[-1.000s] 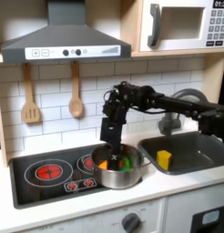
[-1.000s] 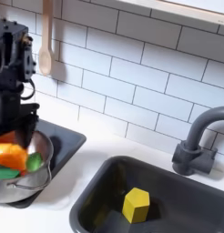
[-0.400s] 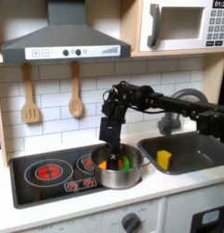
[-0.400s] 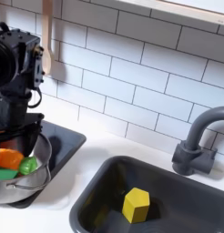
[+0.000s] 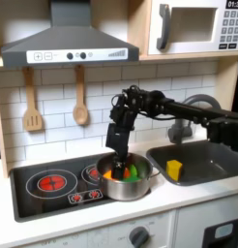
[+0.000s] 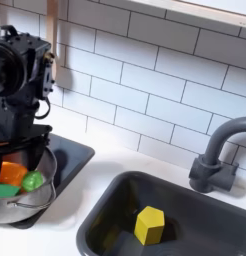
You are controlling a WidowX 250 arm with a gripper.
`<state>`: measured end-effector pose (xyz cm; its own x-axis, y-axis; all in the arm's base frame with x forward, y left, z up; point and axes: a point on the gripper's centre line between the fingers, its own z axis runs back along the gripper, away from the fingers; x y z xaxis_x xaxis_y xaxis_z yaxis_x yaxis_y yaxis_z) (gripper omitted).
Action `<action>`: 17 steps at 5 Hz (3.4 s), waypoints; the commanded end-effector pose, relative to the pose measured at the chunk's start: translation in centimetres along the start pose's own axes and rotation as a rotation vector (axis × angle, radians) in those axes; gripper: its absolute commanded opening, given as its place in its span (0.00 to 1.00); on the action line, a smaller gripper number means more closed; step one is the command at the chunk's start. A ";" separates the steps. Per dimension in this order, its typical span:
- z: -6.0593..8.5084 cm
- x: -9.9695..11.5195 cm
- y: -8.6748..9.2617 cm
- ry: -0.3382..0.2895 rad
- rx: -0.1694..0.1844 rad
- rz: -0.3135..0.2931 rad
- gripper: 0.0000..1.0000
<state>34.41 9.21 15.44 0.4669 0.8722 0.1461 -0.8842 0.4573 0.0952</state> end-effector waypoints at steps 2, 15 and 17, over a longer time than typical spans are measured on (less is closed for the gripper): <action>1.3 0.6 -0.5 -0.065 -0.021 -0.046 0.00; 0.1 0.6 0.1 -0.078 -0.016 -0.247 0.00; 1.3 0.9 0.0 -0.112 -0.048 -0.247 0.00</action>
<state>34.74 9.88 15.88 0.6661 0.7166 0.2071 -0.7438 0.6589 0.1123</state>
